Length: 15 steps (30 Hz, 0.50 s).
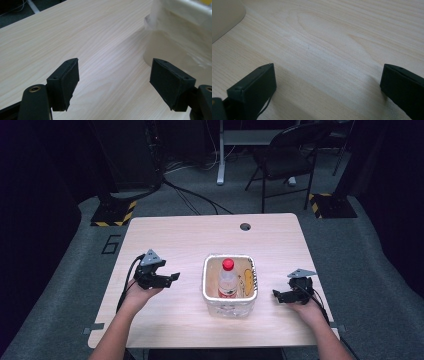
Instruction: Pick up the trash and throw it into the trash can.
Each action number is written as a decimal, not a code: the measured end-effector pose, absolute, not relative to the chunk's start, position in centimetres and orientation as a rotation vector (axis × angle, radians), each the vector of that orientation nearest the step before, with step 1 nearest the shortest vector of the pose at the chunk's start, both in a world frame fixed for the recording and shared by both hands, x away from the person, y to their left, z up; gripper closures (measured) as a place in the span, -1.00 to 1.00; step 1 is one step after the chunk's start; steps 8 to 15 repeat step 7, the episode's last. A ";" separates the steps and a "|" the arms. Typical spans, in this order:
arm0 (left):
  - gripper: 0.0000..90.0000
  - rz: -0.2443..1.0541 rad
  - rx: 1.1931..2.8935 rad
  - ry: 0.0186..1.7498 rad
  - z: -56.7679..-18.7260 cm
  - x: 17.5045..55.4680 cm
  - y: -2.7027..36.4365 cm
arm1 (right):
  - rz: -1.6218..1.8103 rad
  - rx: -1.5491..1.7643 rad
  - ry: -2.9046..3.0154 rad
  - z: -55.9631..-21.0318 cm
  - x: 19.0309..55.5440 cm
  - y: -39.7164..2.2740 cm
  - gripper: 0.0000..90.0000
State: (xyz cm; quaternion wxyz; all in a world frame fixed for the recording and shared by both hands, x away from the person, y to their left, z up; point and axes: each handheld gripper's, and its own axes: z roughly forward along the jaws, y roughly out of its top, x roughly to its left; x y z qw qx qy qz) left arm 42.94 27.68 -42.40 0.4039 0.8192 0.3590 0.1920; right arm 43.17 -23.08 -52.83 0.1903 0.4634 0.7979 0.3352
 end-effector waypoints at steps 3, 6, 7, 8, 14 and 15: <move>-0.49 0.485 2.063 0.930 -43.0 42.9 28.4 | 0.942 1.301 2.242 -52.8 43.2 -23.1 -1.00; -0.49 0.488 2.062 0.963 -43.9 42.9 29.2 | 0.942 1.301 2.242 -52.8 43.2 -23.1 -1.00; -0.49 0.488 2.062 0.963 -43.9 42.9 29.2 | 0.942 1.301 2.242 -52.8 43.2 -23.1 -1.00; -0.49 0.488 2.062 0.963 -43.9 42.9 29.2 | 0.942 1.301 2.242 -52.8 43.2 -23.1 -1.00; -0.49 0.488 2.062 0.963 -43.9 42.9 29.2 | 0.942 1.301 2.242 -52.8 43.2 -23.1 -1.00; -0.49 0.488 2.062 0.963 -43.9 42.9 29.2 | 0.942 1.301 2.242 -52.8 43.2 -23.1 -1.00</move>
